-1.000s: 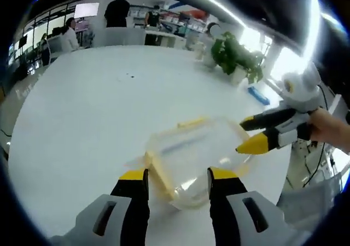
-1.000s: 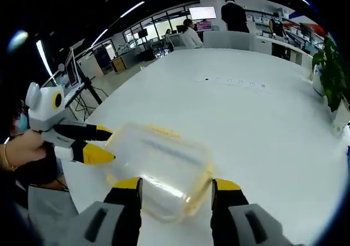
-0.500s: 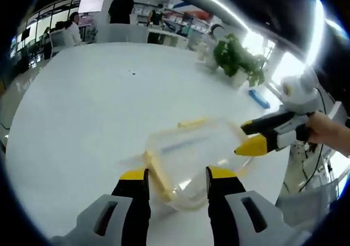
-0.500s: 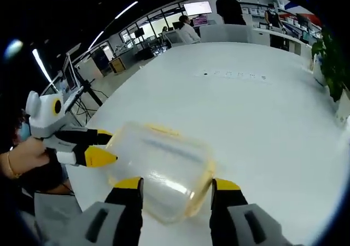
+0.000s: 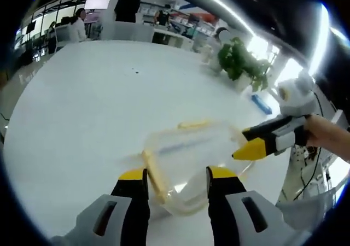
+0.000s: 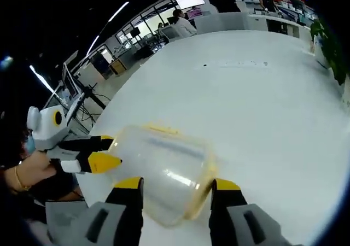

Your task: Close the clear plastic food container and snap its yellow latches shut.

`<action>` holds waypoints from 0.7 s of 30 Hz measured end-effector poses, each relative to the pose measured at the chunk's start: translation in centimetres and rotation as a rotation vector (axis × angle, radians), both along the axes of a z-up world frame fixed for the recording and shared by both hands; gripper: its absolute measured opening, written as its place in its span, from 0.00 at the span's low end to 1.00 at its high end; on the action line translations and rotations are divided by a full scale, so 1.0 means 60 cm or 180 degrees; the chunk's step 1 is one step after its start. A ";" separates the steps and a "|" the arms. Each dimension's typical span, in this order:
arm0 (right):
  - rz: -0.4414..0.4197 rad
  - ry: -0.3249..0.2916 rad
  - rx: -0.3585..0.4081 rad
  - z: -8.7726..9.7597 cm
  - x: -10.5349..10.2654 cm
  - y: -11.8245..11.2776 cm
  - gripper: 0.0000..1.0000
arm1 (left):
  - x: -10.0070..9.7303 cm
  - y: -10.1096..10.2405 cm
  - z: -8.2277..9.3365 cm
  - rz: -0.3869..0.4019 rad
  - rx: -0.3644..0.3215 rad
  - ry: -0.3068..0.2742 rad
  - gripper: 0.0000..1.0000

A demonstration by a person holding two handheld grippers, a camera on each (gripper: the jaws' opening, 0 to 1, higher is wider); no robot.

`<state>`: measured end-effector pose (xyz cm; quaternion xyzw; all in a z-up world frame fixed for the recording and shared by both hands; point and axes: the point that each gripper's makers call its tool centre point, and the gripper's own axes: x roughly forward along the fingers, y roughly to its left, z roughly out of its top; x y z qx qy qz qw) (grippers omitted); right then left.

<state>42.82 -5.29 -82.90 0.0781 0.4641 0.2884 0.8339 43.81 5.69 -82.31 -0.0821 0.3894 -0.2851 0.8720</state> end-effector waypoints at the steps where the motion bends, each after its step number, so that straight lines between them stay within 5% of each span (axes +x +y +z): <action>1: -0.0036 0.0021 0.0012 0.000 -0.003 0.003 0.46 | 0.001 0.001 0.000 0.0028 0.0003 -0.0007 0.40; 7: -0.0135 0.0142 0.0091 -0.009 -0.016 0.012 0.44 | 0.012 0.006 0.001 0.0172 0.0085 -0.0018 0.43; 21: -0.0190 -0.0025 0.0113 -0.005 0.010 0.018 0.45 | 0.016 0.009 0.004 0.0244 0.0092 -0.0099 0.43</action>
